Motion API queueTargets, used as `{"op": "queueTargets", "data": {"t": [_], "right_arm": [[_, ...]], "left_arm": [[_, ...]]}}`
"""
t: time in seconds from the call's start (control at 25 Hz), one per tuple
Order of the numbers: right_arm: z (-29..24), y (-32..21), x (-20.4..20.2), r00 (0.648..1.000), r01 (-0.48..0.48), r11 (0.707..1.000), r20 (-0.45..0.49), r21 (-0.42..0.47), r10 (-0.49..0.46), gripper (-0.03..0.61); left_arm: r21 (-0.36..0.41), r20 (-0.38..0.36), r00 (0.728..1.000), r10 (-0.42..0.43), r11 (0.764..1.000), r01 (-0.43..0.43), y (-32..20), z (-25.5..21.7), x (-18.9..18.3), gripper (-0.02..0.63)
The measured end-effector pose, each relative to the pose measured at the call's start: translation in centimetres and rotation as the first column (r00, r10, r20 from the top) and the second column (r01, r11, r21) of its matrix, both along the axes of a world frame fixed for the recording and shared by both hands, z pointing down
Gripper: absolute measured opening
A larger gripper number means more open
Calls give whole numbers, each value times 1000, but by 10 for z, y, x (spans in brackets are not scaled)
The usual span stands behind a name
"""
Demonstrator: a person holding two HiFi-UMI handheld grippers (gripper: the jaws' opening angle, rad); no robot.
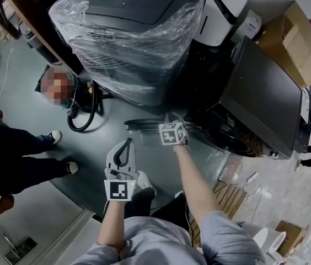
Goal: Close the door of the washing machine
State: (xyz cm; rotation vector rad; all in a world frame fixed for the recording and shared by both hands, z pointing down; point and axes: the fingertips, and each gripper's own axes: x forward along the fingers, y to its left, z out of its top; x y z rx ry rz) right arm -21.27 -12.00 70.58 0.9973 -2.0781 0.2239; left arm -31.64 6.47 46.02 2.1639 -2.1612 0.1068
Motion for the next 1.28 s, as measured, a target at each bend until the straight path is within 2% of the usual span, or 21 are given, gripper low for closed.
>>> {"op": "queueTargets", "data": {"t": [0.16, 0.48, 0.72, 1.0, 1.28], "right_arm": [[1, 6, 1, 1000, -11, 1000, 1, -28, 11, 2], [2, 20, 9, 1000, 18, 1000, -22, -5, -18, 2], [2, 35, 14, 1000, 18, 999, -4, -33, -19, 2], [1, 52, 25, 999, 33, 999, -13, -20, -34, 2], [2, 65, 38, 1000, 11, 999, 6, -36, -11, 2]], "left_arm": [[2, 25, 1000, 16, 1000, -16, -1, 0, 3, 2], [-8, -24, 1000, 6, 1000, -7, 0, 3, 9, 2], [10, -10, 1000, 22, 1000, -21, -1, 0, 14, 1], [9, -9, 999, 41, 999, -41, -2, 1, 25, 2], [11, -5, 998, 61, 998, -61, -3, 0, 35, 2]]}}
